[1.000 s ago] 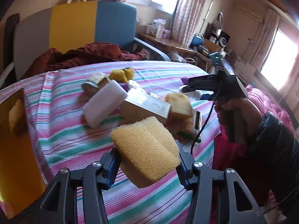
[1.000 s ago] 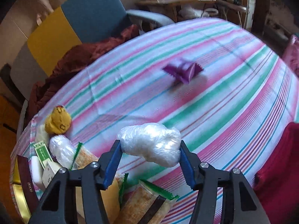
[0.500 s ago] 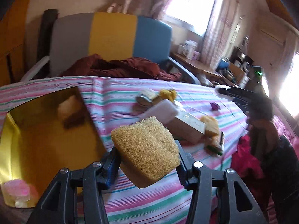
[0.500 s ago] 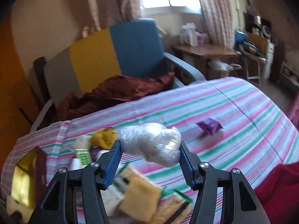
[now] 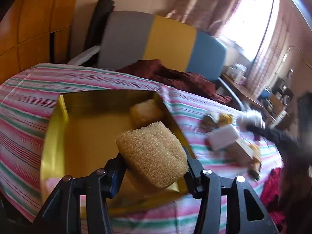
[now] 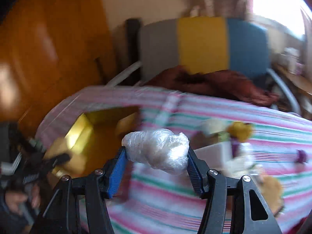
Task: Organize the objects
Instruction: 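Carry sponge and bag bundle into the gold tray and open both tools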
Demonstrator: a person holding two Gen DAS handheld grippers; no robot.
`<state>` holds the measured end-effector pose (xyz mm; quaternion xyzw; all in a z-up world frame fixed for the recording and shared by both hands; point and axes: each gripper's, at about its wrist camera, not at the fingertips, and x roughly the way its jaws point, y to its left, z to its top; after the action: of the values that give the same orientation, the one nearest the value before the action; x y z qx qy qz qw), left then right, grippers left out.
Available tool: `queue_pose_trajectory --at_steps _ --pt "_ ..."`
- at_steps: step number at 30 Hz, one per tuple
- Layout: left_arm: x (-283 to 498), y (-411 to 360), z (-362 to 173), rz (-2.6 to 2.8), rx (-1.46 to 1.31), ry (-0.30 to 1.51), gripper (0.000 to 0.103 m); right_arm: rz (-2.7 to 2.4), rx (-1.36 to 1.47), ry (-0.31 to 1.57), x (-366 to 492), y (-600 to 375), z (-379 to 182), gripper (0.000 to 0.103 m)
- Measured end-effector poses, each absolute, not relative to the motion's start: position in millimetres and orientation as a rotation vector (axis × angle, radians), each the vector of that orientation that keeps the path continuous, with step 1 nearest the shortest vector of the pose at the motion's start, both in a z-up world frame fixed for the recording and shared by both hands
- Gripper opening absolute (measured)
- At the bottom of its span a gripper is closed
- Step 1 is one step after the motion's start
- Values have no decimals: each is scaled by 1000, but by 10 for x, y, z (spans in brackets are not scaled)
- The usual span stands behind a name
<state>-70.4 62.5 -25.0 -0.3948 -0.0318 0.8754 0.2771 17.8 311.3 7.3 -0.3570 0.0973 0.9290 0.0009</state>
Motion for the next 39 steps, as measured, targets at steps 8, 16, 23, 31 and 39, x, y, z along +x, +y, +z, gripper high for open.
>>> queue_pose_trajectory --at_steps 8,16,23,31,39 --pt "-1377 654 -224 2403 -1083 -40 55 3022 -1404 146 -208 2182 -381 60" --pt "-1984 962 -188 2360 -1108 -103 87 3028 -1552 192 -355 1952 -679 76" --pt "-1834 758 -125 2405 -1110 -181 86 3023 -1550 259 -241 1989 -737 90" --pt "-1174 444 -82 2507 -1059 -100 86 2987 -1420 224 -58 2038 -582 98" --pt "-687 283 -109 2547 -1087 -94 86 2934 -1354 189 60 2033 -471 100"
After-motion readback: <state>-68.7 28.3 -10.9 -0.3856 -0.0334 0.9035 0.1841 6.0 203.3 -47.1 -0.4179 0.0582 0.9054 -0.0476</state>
